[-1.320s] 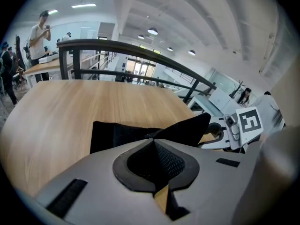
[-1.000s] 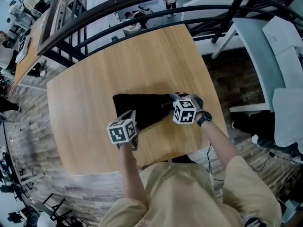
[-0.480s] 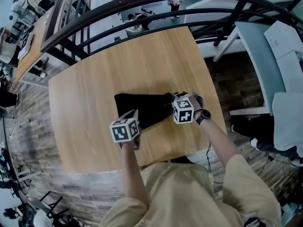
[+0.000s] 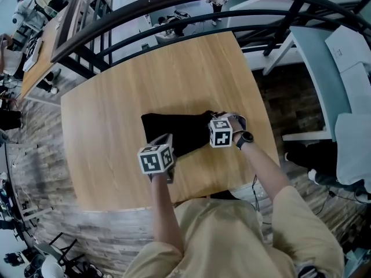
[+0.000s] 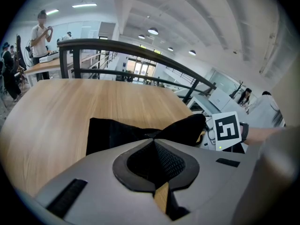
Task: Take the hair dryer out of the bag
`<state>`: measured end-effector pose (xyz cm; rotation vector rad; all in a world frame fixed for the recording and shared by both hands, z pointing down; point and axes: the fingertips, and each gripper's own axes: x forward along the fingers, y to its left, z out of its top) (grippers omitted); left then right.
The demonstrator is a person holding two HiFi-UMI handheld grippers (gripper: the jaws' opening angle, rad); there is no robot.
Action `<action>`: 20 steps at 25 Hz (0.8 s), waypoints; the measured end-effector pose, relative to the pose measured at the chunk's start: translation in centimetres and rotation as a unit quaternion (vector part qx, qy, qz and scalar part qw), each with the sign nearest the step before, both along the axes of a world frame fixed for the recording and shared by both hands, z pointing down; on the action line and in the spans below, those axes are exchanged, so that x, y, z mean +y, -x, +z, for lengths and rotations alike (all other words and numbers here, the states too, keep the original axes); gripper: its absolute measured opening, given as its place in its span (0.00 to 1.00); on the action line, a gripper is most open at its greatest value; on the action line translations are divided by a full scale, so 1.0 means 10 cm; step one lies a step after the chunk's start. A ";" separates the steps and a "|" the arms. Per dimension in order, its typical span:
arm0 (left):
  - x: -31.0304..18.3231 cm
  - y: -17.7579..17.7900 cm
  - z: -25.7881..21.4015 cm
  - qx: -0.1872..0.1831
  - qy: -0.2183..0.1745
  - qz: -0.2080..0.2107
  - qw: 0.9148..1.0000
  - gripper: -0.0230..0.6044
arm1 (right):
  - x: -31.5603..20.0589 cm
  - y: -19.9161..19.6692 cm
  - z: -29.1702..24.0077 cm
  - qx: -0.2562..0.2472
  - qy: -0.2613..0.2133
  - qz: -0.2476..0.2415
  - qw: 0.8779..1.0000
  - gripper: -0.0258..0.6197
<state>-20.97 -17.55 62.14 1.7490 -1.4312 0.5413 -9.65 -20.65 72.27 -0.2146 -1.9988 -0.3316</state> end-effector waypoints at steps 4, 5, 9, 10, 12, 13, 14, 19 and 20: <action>-0.01 0.02 0.02 0.002 0.001 -0.001 1.000 0.06 | 0.03 -0.03 0.02 0.001 0.019 -0.015 1.000 0.22; 0.00 0.02 0.03 0.003 0.002 -0.002 1.000 0.06 | 0.04 -0.03 0.01 -0.003 0.022 -0.020 1.000 0.19; -0.01 0.01 0.03 0.008 0.001 -0.009 1.000 0.06 | 0.08 -0.02 -0.11 -0.039 0.024 -0.025 0.999 0.17; -0.02 0.01 0.04 0.010 0.001 -0.011 1.000 0.06 | 0.08 -0.02 -0.14 -0.049 0.023 -0.026 0.998 0.17; -0.02 0.03 0.05 0.013 0.001 -0.017 1.000 0.06 | 0.08 -0.01 -0.21 -0.065 0.019 -0.026 0.997 0.16; -0.02 0.04 0.06 0.015 0.001 -0.021 1.000 0.06 | 0.08 -0.01 -0.25 -0.071 0.016 -0.027 0.997 0.16; -0.02 0.06 0.06 0.018 0.001 -0.025 1.000 0.06 | 0.09 0.00 -0.28 -0.077 0.013 -0.028 0.997 0.16; -0.01 0.11 0.06 0.028 0.001 -0.038 0.999 0.06 | 0.10 -0.02 -0.44 -0.096 -0.004 -0.028 0.995 0.16; -0.02 0.11 0.06 0.028 0.001 -0.039 0.999 0.06 | 0.10 -0.04 -0.47 -0.100 -0.005 -0.028 0.995 0.16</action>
